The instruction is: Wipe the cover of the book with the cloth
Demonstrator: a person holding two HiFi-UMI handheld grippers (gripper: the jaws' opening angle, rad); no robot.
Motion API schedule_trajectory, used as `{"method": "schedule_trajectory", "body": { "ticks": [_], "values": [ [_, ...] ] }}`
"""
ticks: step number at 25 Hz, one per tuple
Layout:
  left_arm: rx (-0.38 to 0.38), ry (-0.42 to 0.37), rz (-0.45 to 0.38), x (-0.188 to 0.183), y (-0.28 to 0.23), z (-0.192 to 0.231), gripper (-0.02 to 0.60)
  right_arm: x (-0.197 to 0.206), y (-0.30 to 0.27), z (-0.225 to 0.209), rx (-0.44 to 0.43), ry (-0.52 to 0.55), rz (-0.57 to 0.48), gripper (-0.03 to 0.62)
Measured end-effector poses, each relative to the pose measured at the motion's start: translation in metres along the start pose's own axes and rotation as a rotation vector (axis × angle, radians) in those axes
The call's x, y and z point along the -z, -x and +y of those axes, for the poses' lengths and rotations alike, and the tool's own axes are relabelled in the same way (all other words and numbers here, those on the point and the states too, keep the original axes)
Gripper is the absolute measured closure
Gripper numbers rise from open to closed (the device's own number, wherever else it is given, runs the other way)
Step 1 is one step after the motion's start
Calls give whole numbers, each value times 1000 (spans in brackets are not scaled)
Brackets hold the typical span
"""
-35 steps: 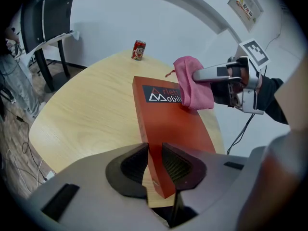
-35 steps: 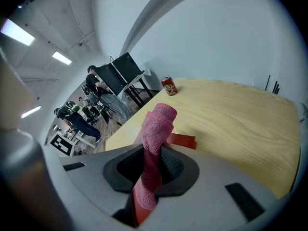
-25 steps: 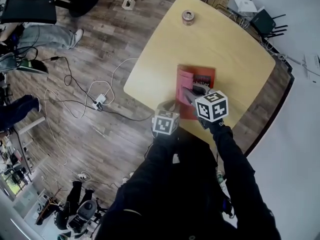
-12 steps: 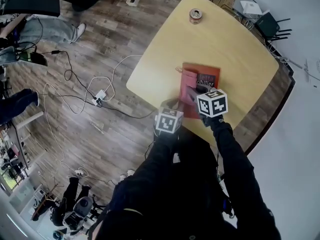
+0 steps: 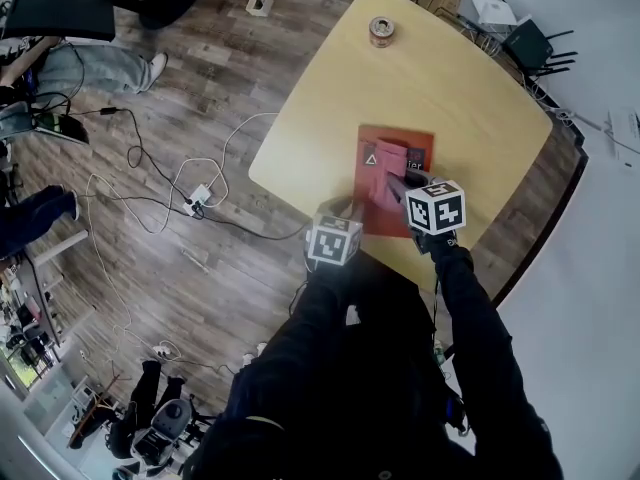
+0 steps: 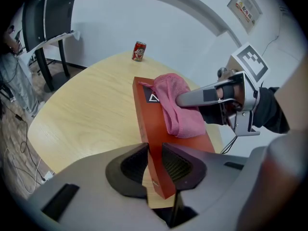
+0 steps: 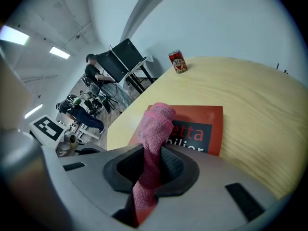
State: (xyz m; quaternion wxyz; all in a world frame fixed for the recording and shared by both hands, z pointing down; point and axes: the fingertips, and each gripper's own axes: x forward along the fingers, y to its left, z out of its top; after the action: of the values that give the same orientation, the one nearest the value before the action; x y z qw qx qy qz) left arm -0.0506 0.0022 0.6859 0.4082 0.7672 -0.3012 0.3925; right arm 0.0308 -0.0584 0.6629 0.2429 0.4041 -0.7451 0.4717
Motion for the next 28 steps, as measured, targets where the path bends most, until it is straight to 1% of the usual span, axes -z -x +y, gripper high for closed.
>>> {"method": "schedule_trajectory", "body": {
  "ticks": [19, 22, 28],
  "values": [
    [-14, -4, 8, 1, 0, -1, 469, 20, 52, -57, 78, -56, -34, 519],
    [-14, -5, 5, 2, -1, 0, 469, 14, 59, -50, 66, -38, -46, 519],
    [-13, 0, 8, 1, 0, -1, 469, -6, 59, -13, -20, -28, -106, 519]
  ]
}}
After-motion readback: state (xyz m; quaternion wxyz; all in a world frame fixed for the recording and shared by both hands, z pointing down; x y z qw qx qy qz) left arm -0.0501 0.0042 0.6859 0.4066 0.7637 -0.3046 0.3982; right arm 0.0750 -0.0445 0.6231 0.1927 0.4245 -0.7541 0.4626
